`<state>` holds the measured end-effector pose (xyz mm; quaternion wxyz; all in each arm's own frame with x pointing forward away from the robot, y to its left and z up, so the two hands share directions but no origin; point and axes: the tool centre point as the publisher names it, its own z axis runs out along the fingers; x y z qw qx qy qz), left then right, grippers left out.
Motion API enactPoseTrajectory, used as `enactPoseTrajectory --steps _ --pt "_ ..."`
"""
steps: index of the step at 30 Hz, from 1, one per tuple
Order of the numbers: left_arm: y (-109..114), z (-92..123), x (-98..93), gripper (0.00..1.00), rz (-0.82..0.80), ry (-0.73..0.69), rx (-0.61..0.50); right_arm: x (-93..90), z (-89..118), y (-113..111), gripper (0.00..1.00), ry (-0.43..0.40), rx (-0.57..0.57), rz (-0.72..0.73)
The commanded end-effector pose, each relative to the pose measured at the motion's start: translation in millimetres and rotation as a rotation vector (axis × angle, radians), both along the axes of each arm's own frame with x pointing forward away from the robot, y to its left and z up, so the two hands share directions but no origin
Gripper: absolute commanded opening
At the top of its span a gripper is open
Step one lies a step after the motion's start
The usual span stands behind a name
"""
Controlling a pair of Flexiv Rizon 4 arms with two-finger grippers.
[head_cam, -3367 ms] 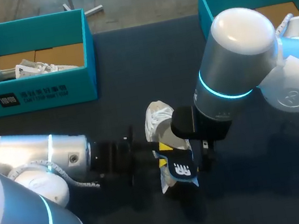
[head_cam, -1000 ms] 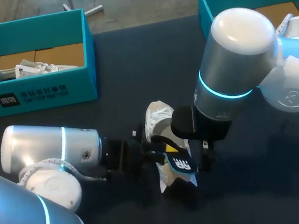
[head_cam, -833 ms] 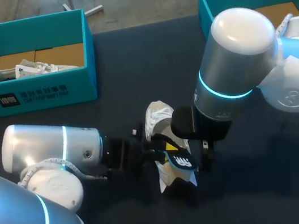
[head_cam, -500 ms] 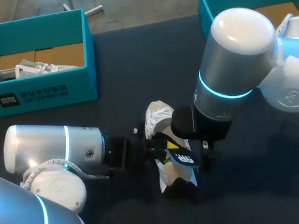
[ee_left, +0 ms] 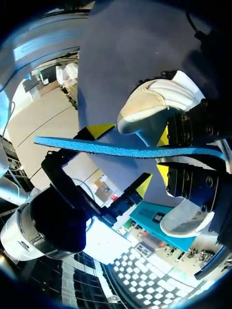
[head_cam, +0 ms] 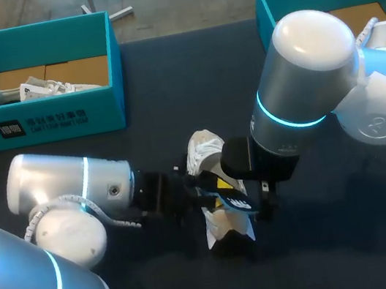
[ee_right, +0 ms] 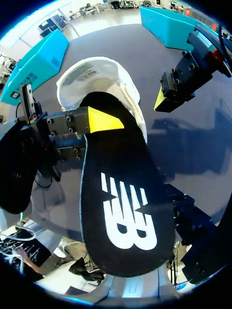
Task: Take the shoe out of the shoebox, open the shoe tongue, remove and reinsert the insole, then place the shoe into the shoebox
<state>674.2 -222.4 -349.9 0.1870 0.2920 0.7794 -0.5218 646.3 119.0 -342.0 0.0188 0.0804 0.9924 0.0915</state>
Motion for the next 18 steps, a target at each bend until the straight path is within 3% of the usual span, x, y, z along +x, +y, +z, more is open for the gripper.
enactPoseTrajectory --steps 1,11,18 --pt "3.4 3.3 -1.5 0.25 -0.017 0.015 -0.011 -0.4 -2.5 1.2 1.0 -0.002 -0.001 -0.001" --pt "1.4 13.4 -11.8 0.27 -0.041 0.038 -0.029 -0.4 -2.5 1.2 1.0 -0.002 -0.001 -0.001" --pt "-0.9 22.0 -18.3 0.22 -0.05 0.077 -0.054 -0.4 -2.5 1.2 1.0 -0.002 -0.001 -0.001"
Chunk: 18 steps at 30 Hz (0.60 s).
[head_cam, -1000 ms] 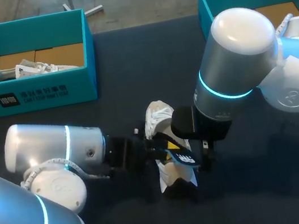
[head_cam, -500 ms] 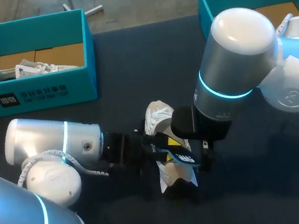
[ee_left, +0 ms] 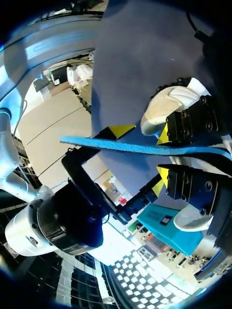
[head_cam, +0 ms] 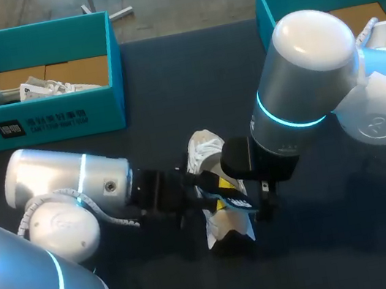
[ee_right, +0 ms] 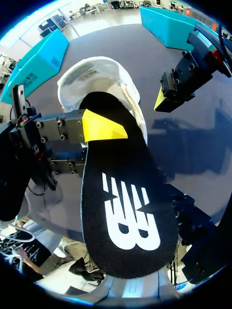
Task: Take the shoe out of the shoebox, open the shoe tongue, remove and reinsert the insole, then place the shoe into the shoebox
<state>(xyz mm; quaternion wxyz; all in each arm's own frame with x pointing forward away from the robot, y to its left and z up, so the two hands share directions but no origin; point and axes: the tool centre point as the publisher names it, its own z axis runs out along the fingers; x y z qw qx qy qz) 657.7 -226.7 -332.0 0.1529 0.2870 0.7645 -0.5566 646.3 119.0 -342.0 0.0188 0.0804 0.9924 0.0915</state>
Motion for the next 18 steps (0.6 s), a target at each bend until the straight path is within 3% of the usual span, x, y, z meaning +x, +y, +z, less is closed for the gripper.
enactPoseTrajectory --steps 1,13,16,18 --pt "3.1 4.6 -2.1 0.22 0.0 0.003 -0.003 -0.4 -2.5 1.2 1.0 -0.002 -0.001 -0.001" --pt "-3.4 7.4 -8.4 0.24 -0.035 0.028 -0.004 -0.4 -2.5 1.2 1.0 -0.002 -0.001 -0.001" --pt "-6.1 7.8 -9.5 0.21 -0.043 0.02 -0.002 -0.4 -2.5 1.2 1.0 -0.002 -0.001 -0.001" --pt "-7.5 8.1 -10.0 0.12 -0.047 0.011 -0.001 -0.4 -2.5 1.2 1.0 -0.002 -0.001 -0.001"
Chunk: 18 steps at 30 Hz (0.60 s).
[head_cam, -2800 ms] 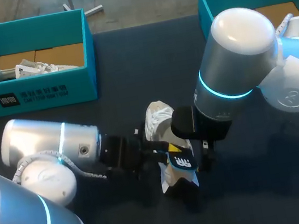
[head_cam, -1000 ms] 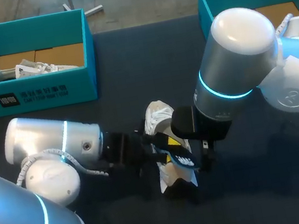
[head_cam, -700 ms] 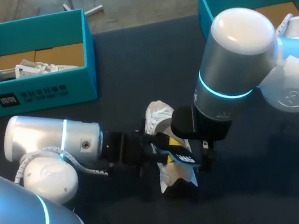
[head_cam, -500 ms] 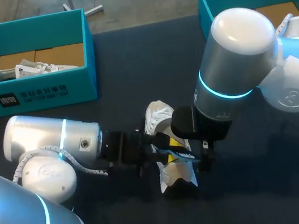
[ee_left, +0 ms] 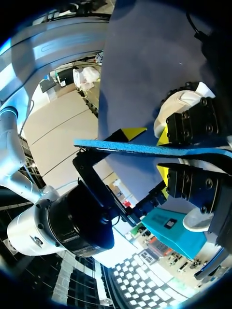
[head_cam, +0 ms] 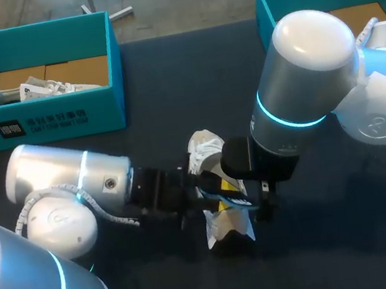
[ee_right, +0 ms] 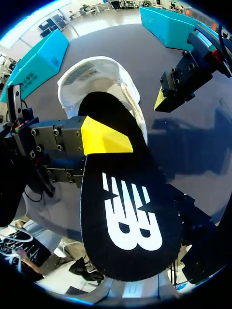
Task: Take the shoe out of the shoebox, open the shoe tongue, remove and reinsert the insole, then place the shoe into the shoebox
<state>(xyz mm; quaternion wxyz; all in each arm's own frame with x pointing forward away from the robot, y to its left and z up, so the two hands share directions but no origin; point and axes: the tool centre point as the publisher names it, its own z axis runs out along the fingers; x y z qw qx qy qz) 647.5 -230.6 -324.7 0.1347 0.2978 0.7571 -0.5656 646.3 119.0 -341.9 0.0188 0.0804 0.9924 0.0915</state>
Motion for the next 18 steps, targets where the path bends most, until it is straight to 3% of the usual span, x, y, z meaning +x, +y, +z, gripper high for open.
enactPoseTrajectory --steps 1,2,18 --pt "-4.1 0.9 0.1 0.04 -0.004 -0.01 0.007 -0.4 -2.5 1.2 1.0 -0.002 -0.001 -0.001" --pt "-4.4 1.0 0.2 0.0 -0.008 -0.022 0.005 -0.4 -2.5 1.2 1.0 -0.002 -0.001 -0.001" --pt "-1.9 -10.2 4.1 0.0 -0.028 -0.198 0.033 -0.4 -2.5 1.2 1.0 -0.002 -0.001 -0.001"
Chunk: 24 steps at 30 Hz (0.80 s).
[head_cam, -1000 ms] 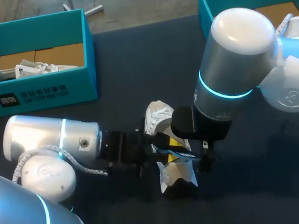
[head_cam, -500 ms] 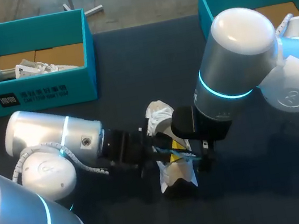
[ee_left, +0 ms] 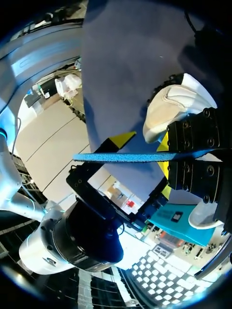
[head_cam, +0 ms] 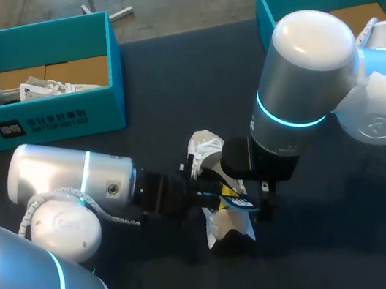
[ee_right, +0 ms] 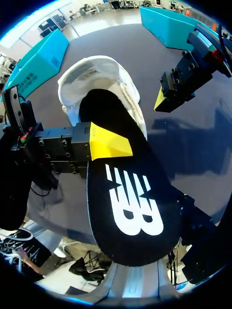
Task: Take the shoe out of the shoebox, open the shoe tongue, remove and reinsert the insole, then place the shoe into the shoebox
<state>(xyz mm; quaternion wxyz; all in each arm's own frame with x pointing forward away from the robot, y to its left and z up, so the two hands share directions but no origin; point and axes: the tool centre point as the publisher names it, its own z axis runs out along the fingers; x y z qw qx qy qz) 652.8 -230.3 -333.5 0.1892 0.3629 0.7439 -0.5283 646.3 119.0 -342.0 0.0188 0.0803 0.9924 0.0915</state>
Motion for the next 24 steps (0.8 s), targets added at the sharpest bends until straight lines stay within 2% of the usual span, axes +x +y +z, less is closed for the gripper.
enactPoseTrajectory --steps 1,13,24 --pt "-2.1 -1.9 -0.9 0.0 0.007 -0.018 0.006 -0.4 -2.4 1.2 1.0 -0.002 -0.001 -0.001" --pt "2.5 -3.4 2.6 0.0 0.002 -0.073 0.019 -0.4 -2.4 1.2 1.0 -0.002 -0.001 -0.001" --pt "4.3 -9.7 13.6 0.0 0.043 -0.128 0.055 -0.4 -2.4 1.2 1.0 -0.002 -0.001 -0.001"
